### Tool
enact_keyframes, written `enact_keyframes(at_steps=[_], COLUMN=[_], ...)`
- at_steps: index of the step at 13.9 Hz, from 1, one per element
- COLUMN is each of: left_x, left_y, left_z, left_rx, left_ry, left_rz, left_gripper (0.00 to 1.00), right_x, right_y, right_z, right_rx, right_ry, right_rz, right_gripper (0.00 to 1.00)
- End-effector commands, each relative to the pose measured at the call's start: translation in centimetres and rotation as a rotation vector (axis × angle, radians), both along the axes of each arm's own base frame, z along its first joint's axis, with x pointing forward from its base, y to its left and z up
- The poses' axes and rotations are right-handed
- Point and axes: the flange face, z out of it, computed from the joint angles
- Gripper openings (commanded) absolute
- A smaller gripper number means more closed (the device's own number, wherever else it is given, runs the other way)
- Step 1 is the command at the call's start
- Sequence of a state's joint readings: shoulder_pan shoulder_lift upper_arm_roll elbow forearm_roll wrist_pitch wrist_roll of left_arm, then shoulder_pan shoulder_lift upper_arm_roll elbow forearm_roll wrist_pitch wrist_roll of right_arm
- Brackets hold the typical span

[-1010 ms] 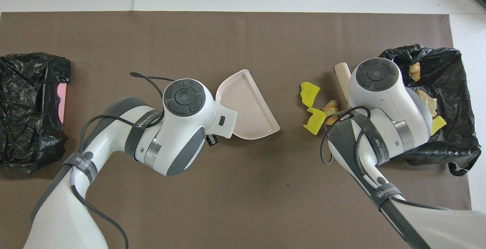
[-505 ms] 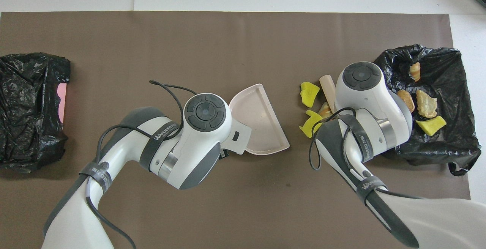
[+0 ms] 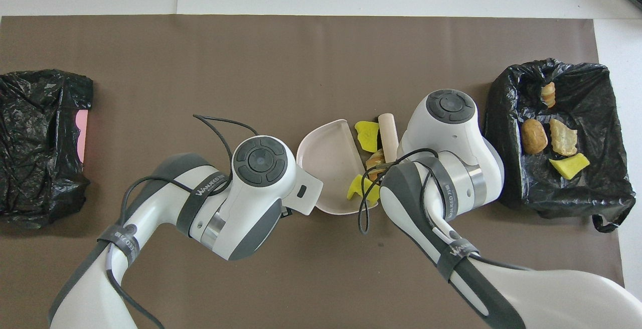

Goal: Sweep and dump trash in bin
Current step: 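Sweep the remaining pieces into the dustpan with the right gripper's brush, then carry the dustpan to the bag nearest the left gripper and tip it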

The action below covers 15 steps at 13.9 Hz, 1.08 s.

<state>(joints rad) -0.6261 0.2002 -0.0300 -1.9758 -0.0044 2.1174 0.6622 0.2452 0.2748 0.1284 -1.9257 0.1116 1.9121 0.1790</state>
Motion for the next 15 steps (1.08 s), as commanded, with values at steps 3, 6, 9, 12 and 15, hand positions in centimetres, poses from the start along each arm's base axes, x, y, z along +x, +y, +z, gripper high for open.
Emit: enact_keyframes(at_steps=[3,6,9,12,15], left_x=[-0.9,-0.6,0.2,0.8,1.8], left_y=[1.3,1.6,2.5,3.2,4.1], left_z=[-0.3,-0.2,-0.3,-0.3,-0.3], left_rx=[-0.019,-0.021,-0.027,-0.029,-0.031], left_ry=[-0.032,-0.033,-0.037,-0.038,-0.038], left_rz=[-0.021,-0.027,-0.087,-0.110,-0.141], left_gripper=[0.00,0.00,0.00,0.00,0.00], right_x=[-0.3,-1.1,-2.1,-4.4,-8.2], right_y=[3.9,4.9,4.6,3.7,5.7], right_z=[0.6,1.4,7.1,12.3,12.8], right_rx=[0.163,0.172,0.149,0.043,-0.034], right_ry=[0.051,0.078,0.036,0.017,0.035], right_rz=[-0.072,-0.042,-0.049,-0.149,-0.167], right_gripper=[0.00,0.00,0.00,0.00,0.00])
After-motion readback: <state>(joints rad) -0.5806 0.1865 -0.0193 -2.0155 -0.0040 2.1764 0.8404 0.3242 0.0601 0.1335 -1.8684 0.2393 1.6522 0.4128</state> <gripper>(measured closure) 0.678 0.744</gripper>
